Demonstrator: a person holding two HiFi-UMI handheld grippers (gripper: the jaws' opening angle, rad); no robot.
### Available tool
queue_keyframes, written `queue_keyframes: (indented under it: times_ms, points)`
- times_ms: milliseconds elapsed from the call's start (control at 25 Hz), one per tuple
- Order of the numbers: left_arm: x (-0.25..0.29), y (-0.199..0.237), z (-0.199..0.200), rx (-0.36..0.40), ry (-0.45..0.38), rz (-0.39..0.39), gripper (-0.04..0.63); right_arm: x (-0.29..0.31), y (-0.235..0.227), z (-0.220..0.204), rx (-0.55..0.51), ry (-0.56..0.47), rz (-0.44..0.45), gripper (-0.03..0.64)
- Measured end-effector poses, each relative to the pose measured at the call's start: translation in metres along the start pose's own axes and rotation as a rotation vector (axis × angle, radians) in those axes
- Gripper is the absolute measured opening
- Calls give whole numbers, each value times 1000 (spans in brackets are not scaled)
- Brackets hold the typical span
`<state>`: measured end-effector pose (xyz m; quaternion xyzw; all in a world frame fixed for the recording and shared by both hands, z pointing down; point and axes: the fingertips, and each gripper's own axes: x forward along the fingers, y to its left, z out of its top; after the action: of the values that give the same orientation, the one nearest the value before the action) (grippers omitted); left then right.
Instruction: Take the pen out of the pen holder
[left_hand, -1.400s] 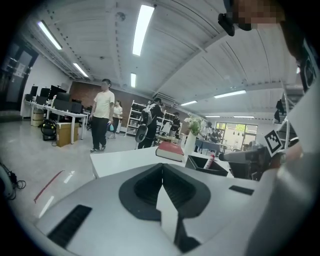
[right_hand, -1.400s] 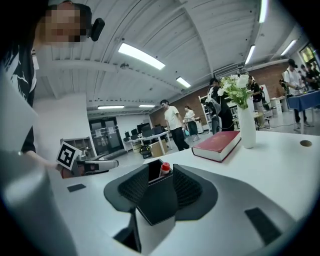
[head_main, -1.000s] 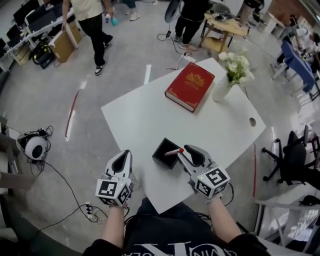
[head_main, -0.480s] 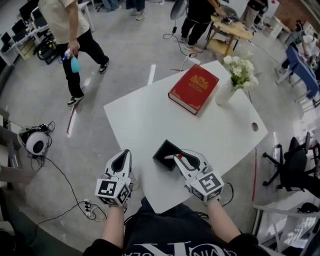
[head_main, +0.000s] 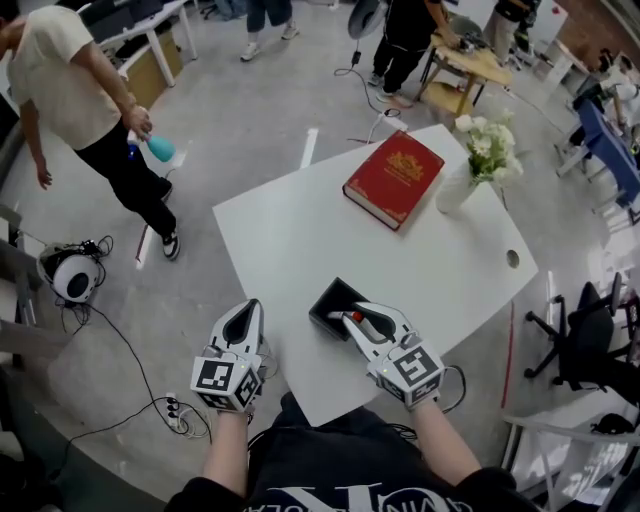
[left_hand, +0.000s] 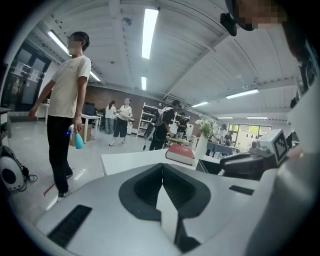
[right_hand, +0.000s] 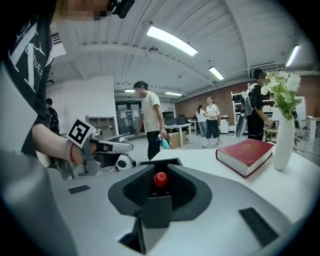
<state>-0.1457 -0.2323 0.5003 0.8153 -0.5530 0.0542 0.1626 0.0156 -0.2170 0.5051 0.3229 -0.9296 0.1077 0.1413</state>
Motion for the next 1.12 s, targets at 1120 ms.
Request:
queue_keyframes:
  times_ms: [1120]
  points:
    - [-2,-13,24,36,-51,-25,3,-46,-19,65,41,-180,-42,83]
